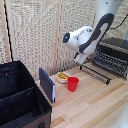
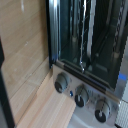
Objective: With care, position your gripper close to the oven tray handle. Make sure to grip the handle tightly. Delicately and attentively pull the tray out from the oven.
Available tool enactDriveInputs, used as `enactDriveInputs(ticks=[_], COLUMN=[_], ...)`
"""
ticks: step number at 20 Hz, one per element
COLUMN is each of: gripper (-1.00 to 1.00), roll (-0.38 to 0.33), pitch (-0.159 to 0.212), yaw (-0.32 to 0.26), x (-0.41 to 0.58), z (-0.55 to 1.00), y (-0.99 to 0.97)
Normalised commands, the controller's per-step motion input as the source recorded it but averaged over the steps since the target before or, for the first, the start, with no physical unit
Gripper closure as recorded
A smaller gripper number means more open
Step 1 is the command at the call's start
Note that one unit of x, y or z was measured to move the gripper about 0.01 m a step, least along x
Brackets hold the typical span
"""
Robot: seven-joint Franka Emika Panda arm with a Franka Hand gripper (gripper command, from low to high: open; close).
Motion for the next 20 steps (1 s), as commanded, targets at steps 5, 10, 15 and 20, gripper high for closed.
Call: enactDriveInputs(ticks=[5, 10, 15, 20], gripper=[-1.00, -1.00, -1.00, -1.00], roll=[-0.084, -0.037, -0.025, -0.012], pitch=[0.014, 0.000, 0.000, 0.021], yaw=[0.119, 0.140, 0.152, 0.159], x=[-0.029, -0.110, -0.123, -0.056], z=[-0.14, -0.12, -0.03, -0.06], y=[-0.64, -0.68, -0.70, -0.69])
